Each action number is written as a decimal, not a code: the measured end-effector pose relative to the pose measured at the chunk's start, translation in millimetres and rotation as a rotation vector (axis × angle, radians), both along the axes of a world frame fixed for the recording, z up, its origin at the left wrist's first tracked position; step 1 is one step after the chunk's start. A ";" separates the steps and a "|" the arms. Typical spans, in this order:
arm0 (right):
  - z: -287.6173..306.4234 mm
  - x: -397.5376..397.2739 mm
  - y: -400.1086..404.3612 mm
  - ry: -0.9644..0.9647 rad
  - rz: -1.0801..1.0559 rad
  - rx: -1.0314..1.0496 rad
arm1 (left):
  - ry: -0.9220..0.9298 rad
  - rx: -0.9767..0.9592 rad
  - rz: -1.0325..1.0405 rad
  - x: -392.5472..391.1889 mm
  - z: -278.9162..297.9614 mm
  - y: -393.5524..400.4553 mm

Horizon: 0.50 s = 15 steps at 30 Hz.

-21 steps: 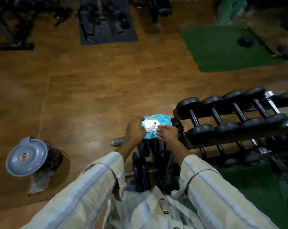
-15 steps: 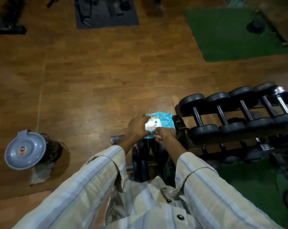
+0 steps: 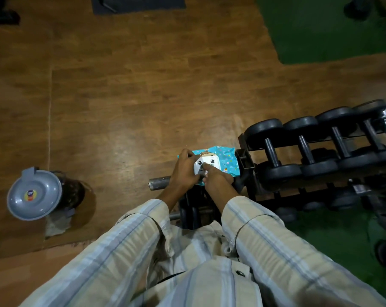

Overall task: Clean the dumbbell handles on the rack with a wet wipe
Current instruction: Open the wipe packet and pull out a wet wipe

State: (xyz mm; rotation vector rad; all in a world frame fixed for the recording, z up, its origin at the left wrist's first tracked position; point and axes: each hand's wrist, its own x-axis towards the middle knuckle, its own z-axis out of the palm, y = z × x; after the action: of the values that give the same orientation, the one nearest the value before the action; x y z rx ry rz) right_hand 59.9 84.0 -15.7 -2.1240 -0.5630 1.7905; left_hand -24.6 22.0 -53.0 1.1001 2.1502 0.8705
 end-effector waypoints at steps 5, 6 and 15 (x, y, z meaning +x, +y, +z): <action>-36.4 -8.9 -2.0 -0.068 -0.039 0.123 | -0.034 0.066 0.020 0.0 -5.8 -5.2; -38.1 -9.9 -5.1 -0.059 -0.061 0.134 | -0.033 0.076 0.031 0.3 -7.1 -5.7; -19.9 -17.9 -12.6 -0.017 -0.217 0.121 | -0.049 0.068 0.054 -1.0 -16.4 -6.1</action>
State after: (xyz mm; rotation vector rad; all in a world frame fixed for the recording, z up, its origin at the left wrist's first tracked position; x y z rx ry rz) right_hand 42.0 71.3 -35.6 -2.0348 -0.4153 1.5817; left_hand -25.6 15.9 -69.4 1.0470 2.1331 0.9918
